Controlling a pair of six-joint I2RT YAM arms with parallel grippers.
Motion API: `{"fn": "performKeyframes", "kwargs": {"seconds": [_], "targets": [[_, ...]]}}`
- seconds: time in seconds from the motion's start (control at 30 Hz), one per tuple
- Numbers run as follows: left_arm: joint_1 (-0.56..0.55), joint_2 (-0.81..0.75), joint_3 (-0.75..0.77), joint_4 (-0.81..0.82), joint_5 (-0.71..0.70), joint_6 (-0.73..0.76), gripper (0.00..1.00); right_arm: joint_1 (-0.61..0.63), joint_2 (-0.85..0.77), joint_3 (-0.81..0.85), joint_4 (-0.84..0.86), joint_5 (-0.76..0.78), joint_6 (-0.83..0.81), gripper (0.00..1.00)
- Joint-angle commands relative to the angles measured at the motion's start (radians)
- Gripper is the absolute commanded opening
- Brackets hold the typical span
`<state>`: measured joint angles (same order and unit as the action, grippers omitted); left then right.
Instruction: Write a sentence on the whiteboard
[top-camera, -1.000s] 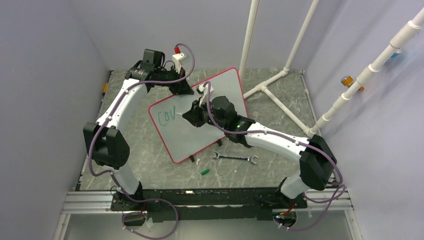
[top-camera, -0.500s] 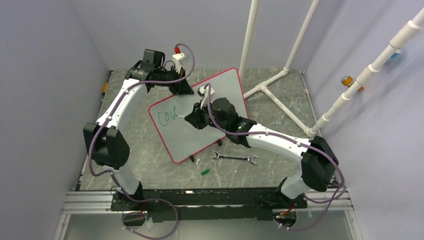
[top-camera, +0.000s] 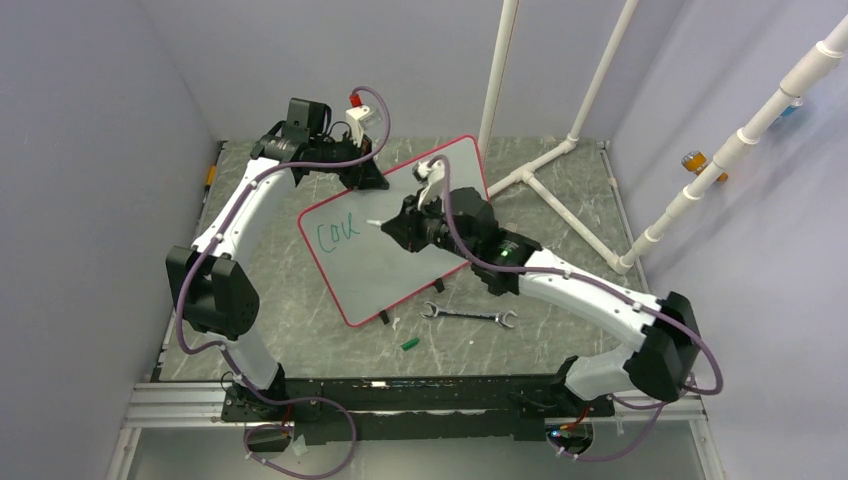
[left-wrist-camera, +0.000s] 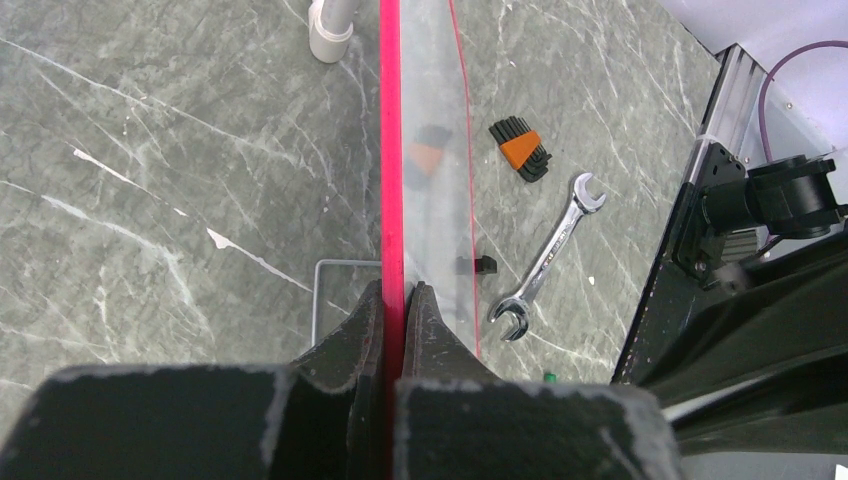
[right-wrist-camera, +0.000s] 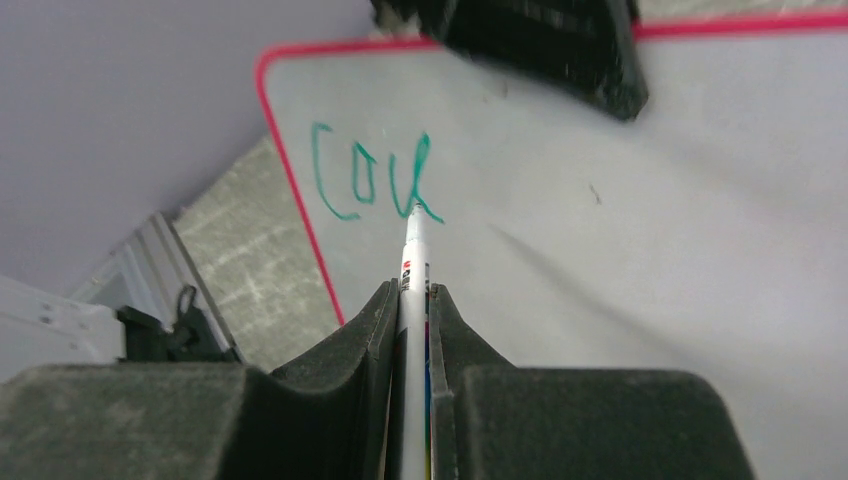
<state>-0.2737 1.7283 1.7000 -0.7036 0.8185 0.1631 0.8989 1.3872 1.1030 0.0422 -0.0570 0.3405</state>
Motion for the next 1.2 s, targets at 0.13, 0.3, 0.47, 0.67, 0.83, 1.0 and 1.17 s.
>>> {"fn": "performKeyframes", "kwargs": {"seconds": [0.13,0.3,0.47,0.67,0.83,1.0,1.17], "targets": [[-0.031,-0.019,-0.012,-0.021,-0.123,0.102,0.00,-0.027,-0.129,0.223,-0.192,0.270,0.226,0.00],[-0.033,-0.023,-0.025,-0.009,-0.128,0.099,0.00,-0.065,-0.116,0.398,-0.362,0.356,0.370,0.00],[-0.034,-0.018,-0.028,-0.006,-0.134,0.098,0.00,-0.077,-0.084,0.529,-0.498,0.471,0.493,0.00],[-0.036,-0.010,-0.021,-0.009,-0.138,0.095,0.00,-0.078,-0.043,0.612,-0.565,0.521,0.544,0.00],[-0.040,-0.017,-0.034,0.003,-0.141,0.092,0.00,-0.077,-0.064,0.594,-0.555,0.515,0.549,0.00],[-0.040,-0.012,-0.030,0.000,-0.139,0.091,0.00,-0.078,-0.083,0.572,-0.527,0.477,0.528,0.00],[-0.043,-0.014,-0.033,0.006,-0.143,0.089,0.00,-0.076,-0.085,0.527,-0.510,0.403,0.500,0.00]]}}
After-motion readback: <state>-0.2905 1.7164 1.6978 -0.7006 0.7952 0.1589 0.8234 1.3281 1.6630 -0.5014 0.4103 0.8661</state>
